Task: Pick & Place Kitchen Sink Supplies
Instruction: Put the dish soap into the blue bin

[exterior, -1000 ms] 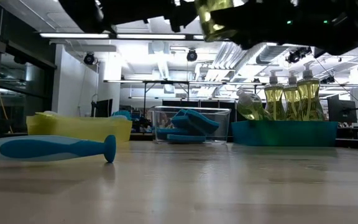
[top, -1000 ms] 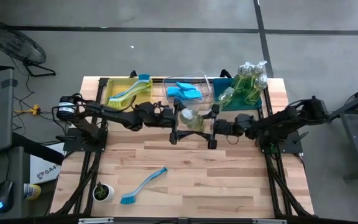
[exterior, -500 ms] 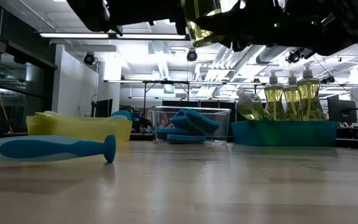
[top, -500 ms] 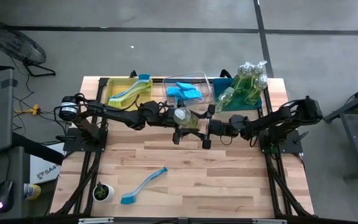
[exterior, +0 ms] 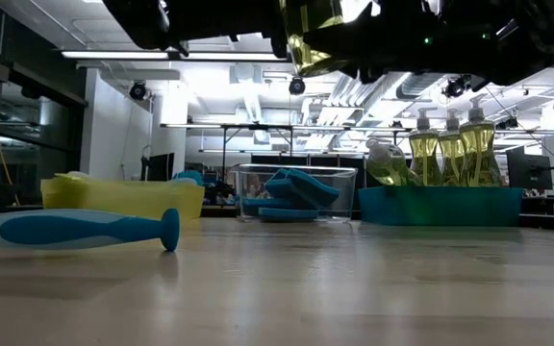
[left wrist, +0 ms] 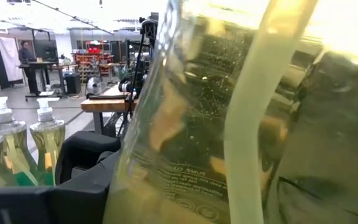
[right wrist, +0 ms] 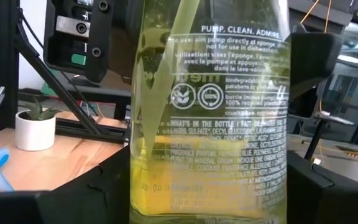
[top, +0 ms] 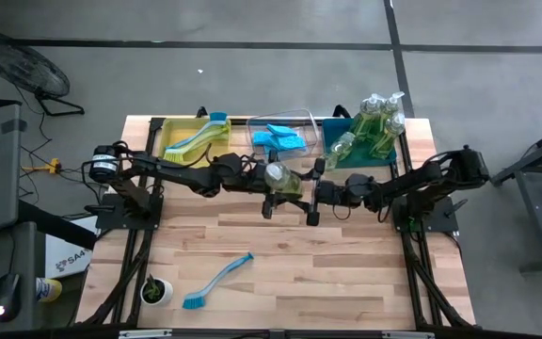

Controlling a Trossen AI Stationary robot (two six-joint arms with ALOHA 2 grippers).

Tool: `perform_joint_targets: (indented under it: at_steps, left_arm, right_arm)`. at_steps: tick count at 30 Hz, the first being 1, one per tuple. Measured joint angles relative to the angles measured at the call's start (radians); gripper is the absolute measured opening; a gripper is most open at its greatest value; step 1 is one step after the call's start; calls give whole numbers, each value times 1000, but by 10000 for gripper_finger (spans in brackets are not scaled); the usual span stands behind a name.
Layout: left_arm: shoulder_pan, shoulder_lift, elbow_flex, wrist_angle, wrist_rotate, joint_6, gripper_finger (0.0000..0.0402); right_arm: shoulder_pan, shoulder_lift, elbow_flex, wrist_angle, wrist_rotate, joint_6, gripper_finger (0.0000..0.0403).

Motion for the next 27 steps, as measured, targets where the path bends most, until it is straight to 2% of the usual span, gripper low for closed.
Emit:
perform_joint_targets:
  at_steps: [5,9,11,15,21,27]
  left_arm:
    - [0,0,-1,-14,-4,-13,242]
    - [-1,0,-2,-56,-44,18,240]
    - [-1,0,-2,-77,-57,20,239]
    - [0,-15,-2,-118,-108,21,239]
    - [-1,-33,-2,-214,-132,24,239]
    - [-2,-33,-2,-289,-172,21,239]
  right_arm:
    - [1,0,1,-25,8,47,267]
    - [19,0,1,-76,75,113,360]
    - [32,-14,1,-126,125,137,383]
    - [54,-87,0,-306,173,154,355]
    - [104,-293,11,-606,176,154,325]
    - [126,-468,183,-1019,173,132,322]
